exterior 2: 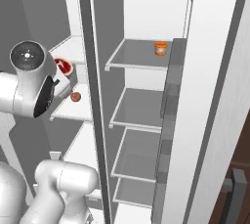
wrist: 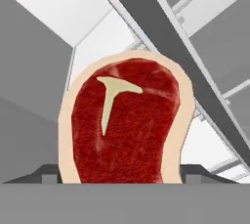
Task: Pick up the frozen steak from the freezer, place it on any shelf in the fridge, and close the fridge and freezer doors when done.
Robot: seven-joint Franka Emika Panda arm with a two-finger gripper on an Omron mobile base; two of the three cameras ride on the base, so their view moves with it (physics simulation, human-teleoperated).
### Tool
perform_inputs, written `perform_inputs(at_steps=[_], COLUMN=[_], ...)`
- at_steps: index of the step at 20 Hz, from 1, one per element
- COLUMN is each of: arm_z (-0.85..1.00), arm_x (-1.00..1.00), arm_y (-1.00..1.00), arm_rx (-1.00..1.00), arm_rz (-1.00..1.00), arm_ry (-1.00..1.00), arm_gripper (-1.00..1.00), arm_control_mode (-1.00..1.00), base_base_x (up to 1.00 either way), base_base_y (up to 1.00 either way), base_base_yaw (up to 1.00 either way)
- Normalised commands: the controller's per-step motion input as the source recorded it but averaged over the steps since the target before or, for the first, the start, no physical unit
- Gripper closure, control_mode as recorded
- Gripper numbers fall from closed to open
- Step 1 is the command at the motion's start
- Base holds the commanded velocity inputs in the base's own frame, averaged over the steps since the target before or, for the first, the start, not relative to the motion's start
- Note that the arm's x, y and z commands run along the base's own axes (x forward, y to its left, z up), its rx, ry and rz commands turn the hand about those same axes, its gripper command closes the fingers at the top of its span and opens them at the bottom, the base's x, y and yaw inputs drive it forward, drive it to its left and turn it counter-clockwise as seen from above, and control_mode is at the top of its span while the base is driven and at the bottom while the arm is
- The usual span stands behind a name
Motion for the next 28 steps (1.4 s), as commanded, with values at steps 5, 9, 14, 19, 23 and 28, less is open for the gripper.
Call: perform_inputs(at_steps=[5, 9, 14, 19, 23, 28], arm_z=[-0.27, 0.08, 0.38, 0.38, 0.05, 0.00], arm_x=[-0.91, -0.07, 0.66, 0.88, 0.52, 0.20], arm_y=[-0.88, -1.00, -1.00, -0.91, -0.51, 0.14], arm_rx=[-0.15, -0.20, -0.25, -0.15, -0.08, -0.18], arm_rz=[-0.14, -0.22, -0.11, 0.04, 0.37, 0.17], arm_ry=[0.09, 0.03, 0.02, 0.02, 0.05, 0.01], arm_gripper=[1.00, 1.00, 1.00, 1.00, 1.00, 1.00], arm_control_mode=[-1.00, -1.00, -1.00, -1.00, -1.00, -1.00], base_base_x=[0.00, 0.00, 0.00, 0.00, 0.00, 0.00], base_base_y=[0.00, 0.00, 0.00, 0.00, 0.00, 0.00], base_base_yaw=[0.00, 0.00, 0.00, 0.00, 0.00, 0.00])
